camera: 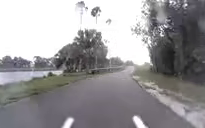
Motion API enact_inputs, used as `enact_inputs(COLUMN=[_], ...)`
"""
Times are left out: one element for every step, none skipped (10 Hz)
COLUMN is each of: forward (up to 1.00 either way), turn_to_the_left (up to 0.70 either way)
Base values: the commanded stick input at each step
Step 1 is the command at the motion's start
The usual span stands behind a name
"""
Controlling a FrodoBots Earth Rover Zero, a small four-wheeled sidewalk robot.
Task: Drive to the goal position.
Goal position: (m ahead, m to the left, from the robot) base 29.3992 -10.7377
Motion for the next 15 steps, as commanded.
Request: enact_inputs(forward=[0.85, 0.85, 0.85, 0.85, 0.85, 0.85, 0.85, 0.85, 0.85, 0.85, 0.85, 0.85, 0.85, 0.85, 0.85], turn_to_the_left=[-0.34, -0.18, 0.00, 0.00, 0.00, 0.00, 0.00, 0.00, 0.00, -0.10, -0.24, -0.34, -0.29, 0.00, 0.00])
